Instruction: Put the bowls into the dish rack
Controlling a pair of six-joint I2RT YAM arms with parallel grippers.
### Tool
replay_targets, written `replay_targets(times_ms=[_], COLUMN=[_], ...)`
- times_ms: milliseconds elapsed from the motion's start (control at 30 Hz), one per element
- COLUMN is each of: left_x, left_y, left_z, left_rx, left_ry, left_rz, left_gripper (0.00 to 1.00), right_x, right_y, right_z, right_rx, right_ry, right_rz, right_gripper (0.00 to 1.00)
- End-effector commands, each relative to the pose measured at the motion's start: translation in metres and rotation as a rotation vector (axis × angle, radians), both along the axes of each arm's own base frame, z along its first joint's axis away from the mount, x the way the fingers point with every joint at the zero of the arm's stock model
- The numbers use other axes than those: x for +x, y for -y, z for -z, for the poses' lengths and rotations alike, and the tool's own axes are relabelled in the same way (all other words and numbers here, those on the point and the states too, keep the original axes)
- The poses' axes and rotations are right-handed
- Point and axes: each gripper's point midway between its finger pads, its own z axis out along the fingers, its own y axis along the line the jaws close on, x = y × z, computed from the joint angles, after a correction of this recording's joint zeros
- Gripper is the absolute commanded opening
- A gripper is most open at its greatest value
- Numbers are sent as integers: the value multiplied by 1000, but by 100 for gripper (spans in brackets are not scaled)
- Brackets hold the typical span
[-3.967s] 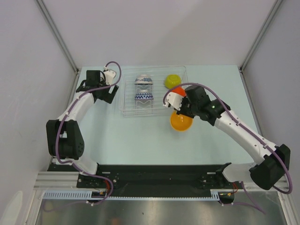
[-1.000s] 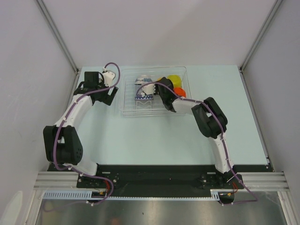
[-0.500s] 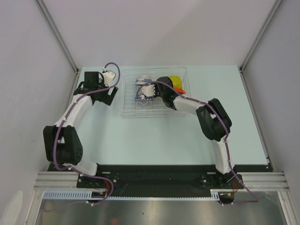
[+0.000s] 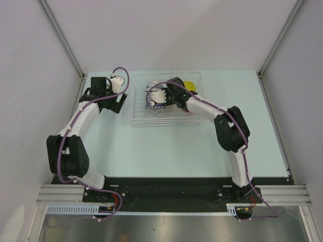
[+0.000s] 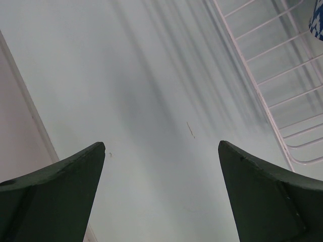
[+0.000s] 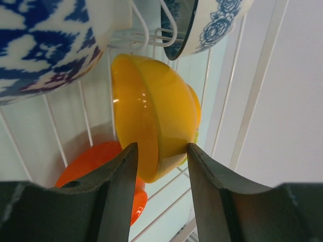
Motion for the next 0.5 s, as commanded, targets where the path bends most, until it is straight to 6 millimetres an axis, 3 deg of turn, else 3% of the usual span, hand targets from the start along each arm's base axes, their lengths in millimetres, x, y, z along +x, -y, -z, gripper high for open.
replay_targets(times_ms=[0, 467], left_x=[2, 3], left_y=[0, -1], left_z=[-19, -27], left_rx=[-4, 1], left_ry=[53, 61], left_rz=[7, 8], left_gripper=[100, 100], right_x=[-26, -57], right_y=[13, 22], right_z=[15, 24], right_rx=[-35, -109], right_ry=[-176, -425], right_rz=[16, 21], right_gripper=[48, 49])
